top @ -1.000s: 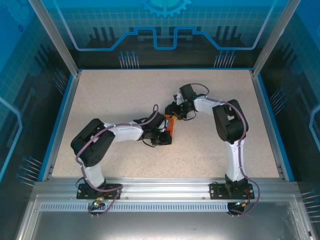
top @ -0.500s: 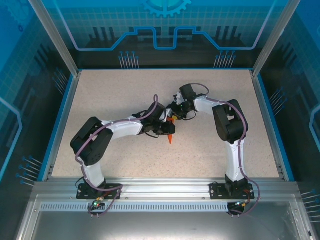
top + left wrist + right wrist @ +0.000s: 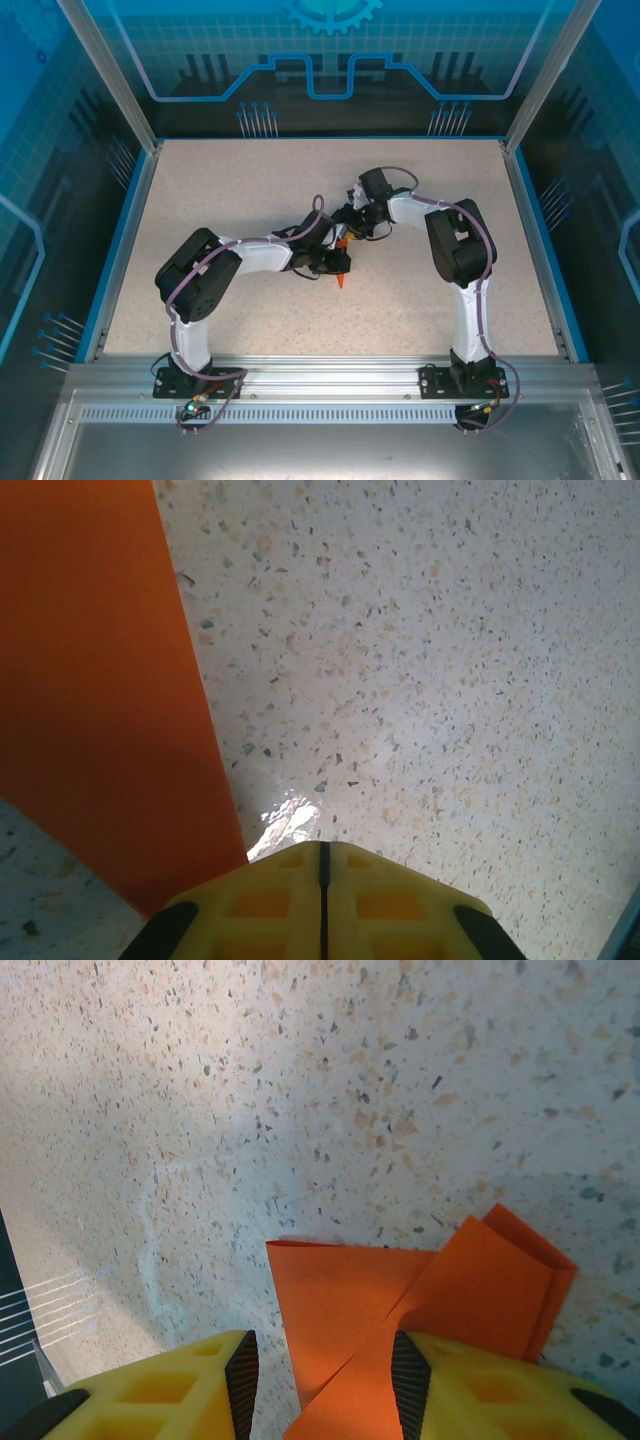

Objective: Fold a paper plane with a square sheet of paper (fold left side to right side)
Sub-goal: Fold the wing for the fifth time at the center of the table.

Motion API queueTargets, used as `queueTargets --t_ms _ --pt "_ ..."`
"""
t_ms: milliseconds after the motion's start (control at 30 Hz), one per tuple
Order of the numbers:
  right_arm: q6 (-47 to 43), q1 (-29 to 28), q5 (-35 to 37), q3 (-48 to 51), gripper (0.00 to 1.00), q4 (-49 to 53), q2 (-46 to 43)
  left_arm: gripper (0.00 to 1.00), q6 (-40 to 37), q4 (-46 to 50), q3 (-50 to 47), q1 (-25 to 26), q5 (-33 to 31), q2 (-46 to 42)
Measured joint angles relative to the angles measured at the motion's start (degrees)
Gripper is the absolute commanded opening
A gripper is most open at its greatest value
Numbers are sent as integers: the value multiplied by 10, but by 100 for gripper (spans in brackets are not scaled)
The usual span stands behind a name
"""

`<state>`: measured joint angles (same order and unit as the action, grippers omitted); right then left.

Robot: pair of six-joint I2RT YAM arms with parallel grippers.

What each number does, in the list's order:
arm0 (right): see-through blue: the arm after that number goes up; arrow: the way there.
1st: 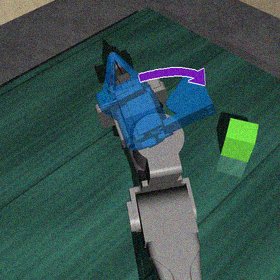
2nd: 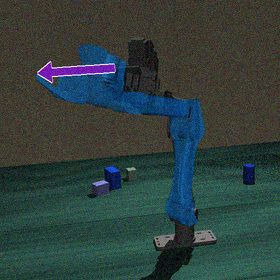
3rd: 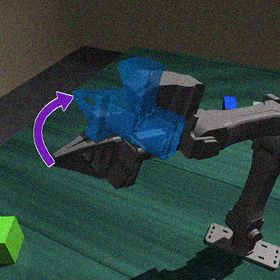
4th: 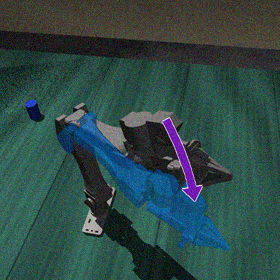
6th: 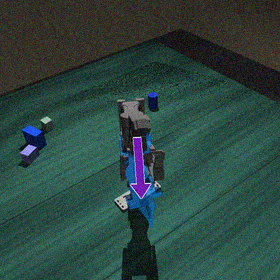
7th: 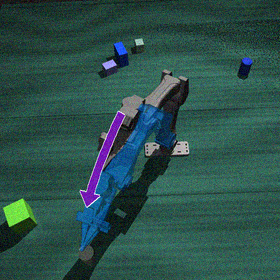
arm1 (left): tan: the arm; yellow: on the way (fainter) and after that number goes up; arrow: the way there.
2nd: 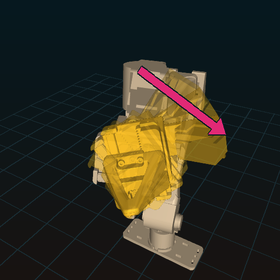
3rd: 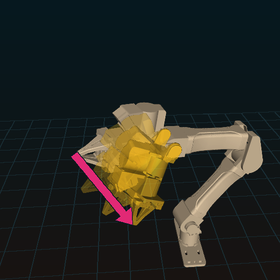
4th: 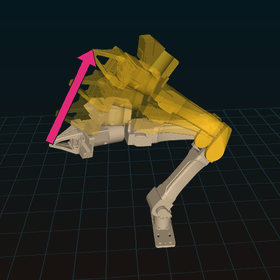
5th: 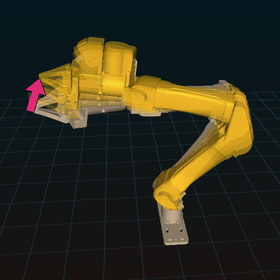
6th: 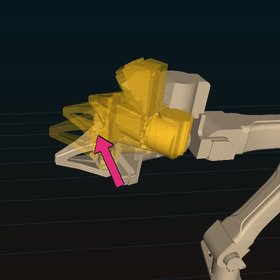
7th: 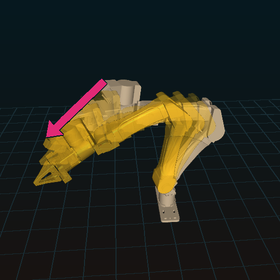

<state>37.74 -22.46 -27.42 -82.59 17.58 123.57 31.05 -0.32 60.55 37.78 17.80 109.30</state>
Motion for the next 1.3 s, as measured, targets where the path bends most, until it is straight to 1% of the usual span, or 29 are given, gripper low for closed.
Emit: queueTargets --t_ms 267,567,700,933,1200,1300 --pt "2 0 0 0 44 1 0 9 -9 6 -2 3 -9 16" --pt "2 0 0 -1 44 2 0 9 -15 4 -5 11 -22 14" --pt "2 -1 0 -2 44 8 0 9 -16 -10 -23 20 -37 2" --pt "2 -3 -2 -3 44 16 0 9 -16 -17 -60 47 -41 -24" --pt "2 -4 -3 -4 45 17 0 9 -5 -22 -103 74 -34 -59" --pt "0 -4 -7 -4 47 16 0 11 1 -2 -122 81 -27 -83"
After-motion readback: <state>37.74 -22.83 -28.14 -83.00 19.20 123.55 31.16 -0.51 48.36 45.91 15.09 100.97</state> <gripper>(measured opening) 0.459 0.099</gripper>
